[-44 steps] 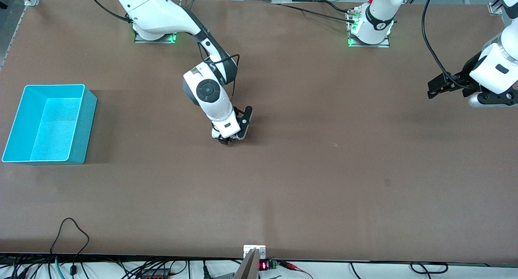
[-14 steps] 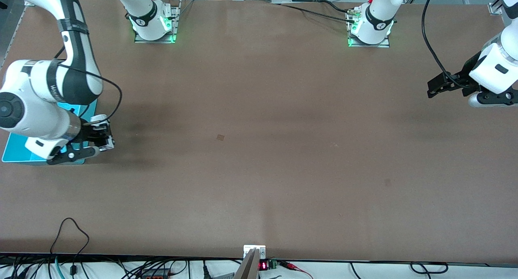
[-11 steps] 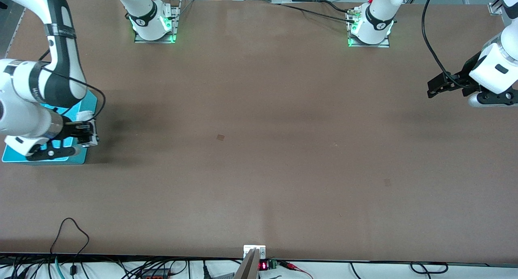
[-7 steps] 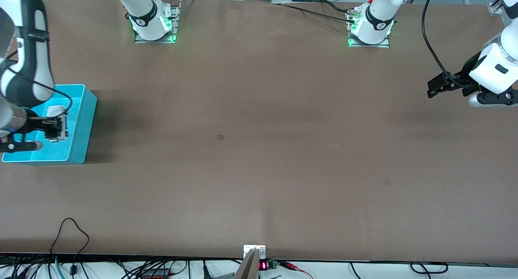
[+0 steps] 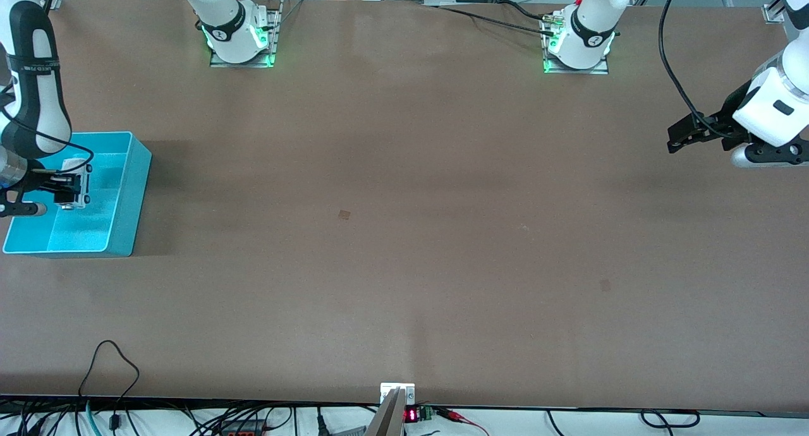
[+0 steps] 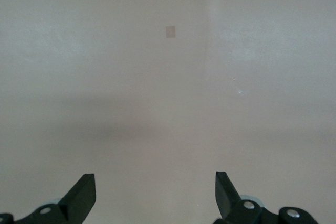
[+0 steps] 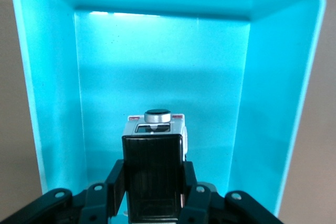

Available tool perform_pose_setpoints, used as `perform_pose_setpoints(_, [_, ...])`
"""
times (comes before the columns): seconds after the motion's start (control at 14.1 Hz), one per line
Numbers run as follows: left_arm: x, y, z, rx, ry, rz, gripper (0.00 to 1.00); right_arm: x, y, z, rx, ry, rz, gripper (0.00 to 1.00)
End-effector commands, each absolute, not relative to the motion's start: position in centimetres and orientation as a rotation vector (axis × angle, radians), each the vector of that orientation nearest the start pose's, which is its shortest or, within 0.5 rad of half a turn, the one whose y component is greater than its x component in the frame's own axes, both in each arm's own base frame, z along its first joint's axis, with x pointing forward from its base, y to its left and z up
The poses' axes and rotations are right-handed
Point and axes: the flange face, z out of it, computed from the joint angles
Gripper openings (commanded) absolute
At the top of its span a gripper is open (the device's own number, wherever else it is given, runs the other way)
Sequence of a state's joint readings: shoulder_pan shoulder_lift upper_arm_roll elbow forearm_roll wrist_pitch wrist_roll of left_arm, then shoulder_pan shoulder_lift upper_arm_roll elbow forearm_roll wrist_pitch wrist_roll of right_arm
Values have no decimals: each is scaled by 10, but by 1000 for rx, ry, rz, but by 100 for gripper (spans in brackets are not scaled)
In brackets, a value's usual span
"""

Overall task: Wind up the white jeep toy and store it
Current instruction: 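Lower the jeep into the blue bin with the right gripper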

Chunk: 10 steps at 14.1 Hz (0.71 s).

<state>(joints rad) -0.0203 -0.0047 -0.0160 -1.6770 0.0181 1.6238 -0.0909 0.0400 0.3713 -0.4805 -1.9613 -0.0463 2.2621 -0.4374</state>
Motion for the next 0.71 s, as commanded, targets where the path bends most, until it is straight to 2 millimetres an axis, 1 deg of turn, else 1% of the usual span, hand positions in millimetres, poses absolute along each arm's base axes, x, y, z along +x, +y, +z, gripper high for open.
perform_pose_setpoints(0.0, [552,-20,589,-3127,-78,78,100,549,-251,293,-3293,-69,165,0])
perform_pose_setpoints(0.21, [551,-20,589,-3127,-78,80,100,542,-250,274,-3276,-37,163,0])
perform_pose_setpoints(0.35, [551,-20,589,-3127,-78,80,100,536,-262,259,-3256,-28,168,0])
perform_pose_setpoints(0.43, [551,-20,589,-3125,-78,80,100,536,-263,252,-3242,-33,158,0])
perform_pose_setpoints(0.57, [551,-20,589,-3127,-78,80,100,532,-273,237,-3230,-81,135,0])
perform_pose_setpoints(0.64, [551,-20,589,-3127,-78,80,100,531,-276,235,-3224,-79,130,0])
